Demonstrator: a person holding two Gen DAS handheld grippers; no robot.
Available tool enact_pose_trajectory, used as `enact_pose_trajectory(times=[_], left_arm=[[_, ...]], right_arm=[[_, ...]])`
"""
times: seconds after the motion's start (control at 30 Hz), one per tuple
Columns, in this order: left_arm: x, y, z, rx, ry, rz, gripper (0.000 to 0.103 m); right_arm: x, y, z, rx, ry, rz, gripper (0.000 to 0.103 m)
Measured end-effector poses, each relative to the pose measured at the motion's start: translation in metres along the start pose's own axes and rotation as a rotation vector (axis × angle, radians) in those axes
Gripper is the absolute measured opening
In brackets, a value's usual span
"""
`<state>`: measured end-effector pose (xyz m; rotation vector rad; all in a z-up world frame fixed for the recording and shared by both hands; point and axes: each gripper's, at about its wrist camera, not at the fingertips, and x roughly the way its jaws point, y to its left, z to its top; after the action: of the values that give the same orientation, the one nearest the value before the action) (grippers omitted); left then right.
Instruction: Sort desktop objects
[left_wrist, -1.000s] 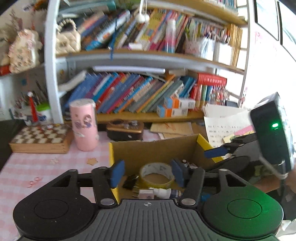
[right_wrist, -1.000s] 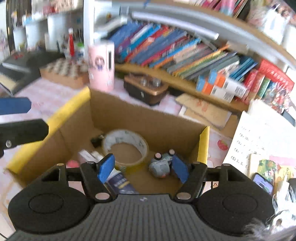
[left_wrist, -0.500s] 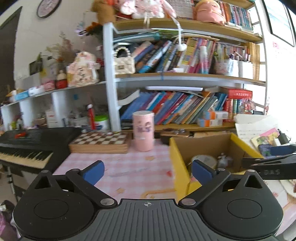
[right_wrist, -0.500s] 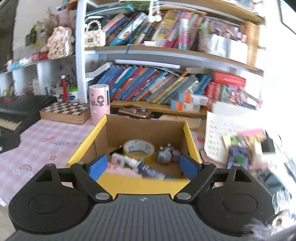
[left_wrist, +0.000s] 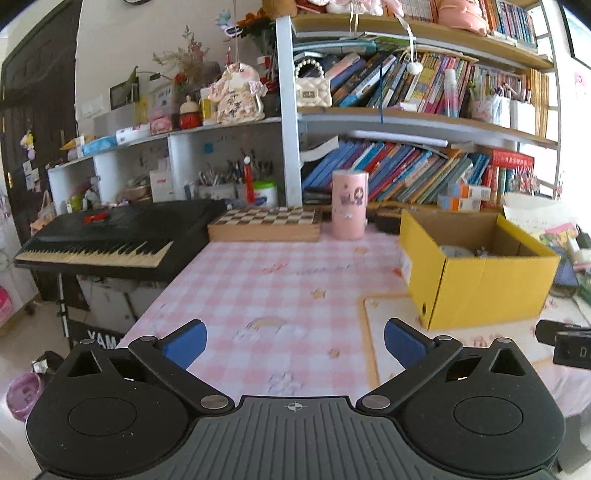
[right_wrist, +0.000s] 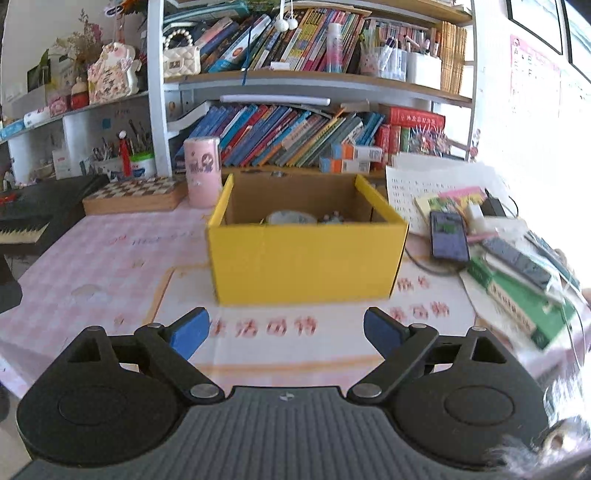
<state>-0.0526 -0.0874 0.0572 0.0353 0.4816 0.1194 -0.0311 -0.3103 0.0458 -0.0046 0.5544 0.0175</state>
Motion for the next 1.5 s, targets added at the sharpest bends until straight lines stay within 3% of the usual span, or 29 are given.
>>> enact_pose_trajectory(times=[0.23,0.53,1.0,1.5], left_arm=[[-0.019,0.018,-0.024,0.017,0.042,0.004,0.103],[-0.022,0.033,-0.036,-0.022,0.094,-0.021,0.103],[-0.022,0.028,-0.041,-0.008,0.118,-0.089,0.103],[-0.021,0.031,-0.045,-0.005,0.143,-0.093,0.103]], right_arm=[[-0.022,0.028,-0.027,0.002,0.051,0.01,0.098],[-0.036,0.045,-0.037,-0.028,0.061,-0.003,0.101],[-0.041,0.042,-0.044,-0.012,0.094,-0.022,0.103],[-0.04,0.042,-0.047,-0.007,0.109,-0.018,0.103]])
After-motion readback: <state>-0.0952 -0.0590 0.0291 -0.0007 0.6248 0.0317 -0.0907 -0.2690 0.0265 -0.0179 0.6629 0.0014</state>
